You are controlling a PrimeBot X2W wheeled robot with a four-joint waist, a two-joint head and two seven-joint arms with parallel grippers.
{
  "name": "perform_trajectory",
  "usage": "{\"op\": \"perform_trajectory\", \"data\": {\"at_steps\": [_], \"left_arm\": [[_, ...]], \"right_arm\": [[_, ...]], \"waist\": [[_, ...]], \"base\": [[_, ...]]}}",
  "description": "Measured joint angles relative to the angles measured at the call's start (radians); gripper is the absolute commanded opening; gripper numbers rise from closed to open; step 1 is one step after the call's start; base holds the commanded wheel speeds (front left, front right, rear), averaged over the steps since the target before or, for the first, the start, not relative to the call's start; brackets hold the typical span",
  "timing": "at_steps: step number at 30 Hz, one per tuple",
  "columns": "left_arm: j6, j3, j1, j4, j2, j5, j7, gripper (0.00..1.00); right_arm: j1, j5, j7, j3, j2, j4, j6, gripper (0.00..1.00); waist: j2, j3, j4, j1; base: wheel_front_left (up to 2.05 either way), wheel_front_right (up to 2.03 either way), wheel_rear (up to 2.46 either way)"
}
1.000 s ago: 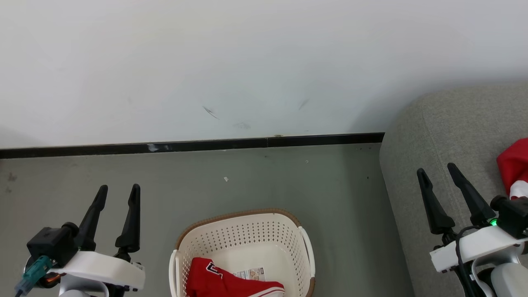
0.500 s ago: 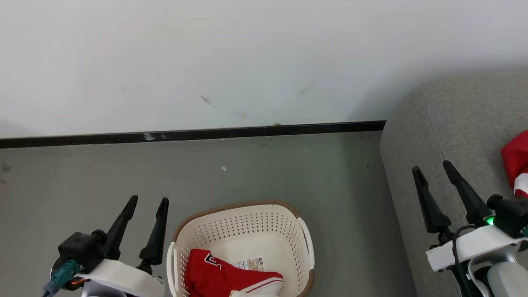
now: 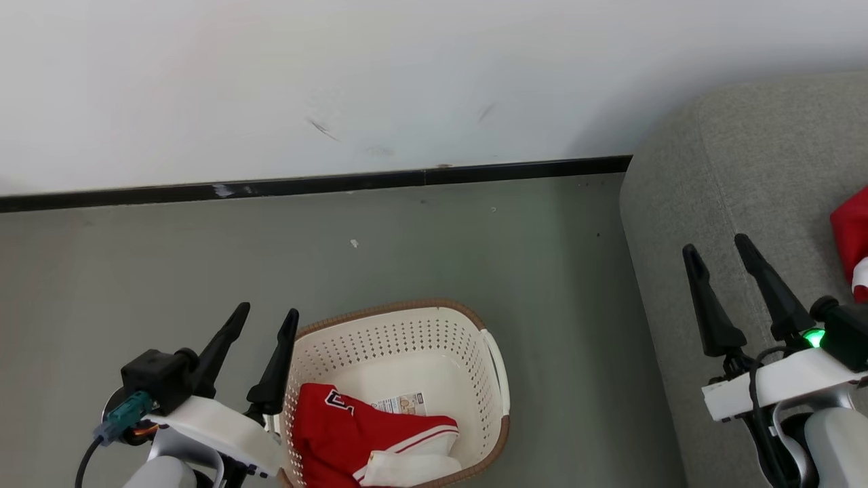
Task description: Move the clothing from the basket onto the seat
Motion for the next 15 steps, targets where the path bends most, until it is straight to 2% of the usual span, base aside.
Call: {"op": "perform_trajectory", "data": {"at_steps": [15], "left_arm": [[-0.044, -0.040, -0.085, 0.088, -0.049, -0.028, 0.067, 1.00]], "right_arm": [[-0.061, 0.000, -0.001, -0.009, 0.016, -0.039, 0.000, 1.00]], "waist": [[0.0000, 0.123, -0.028, 0.0000]], "base": [[0.00, 0.00, 0.00]]}}
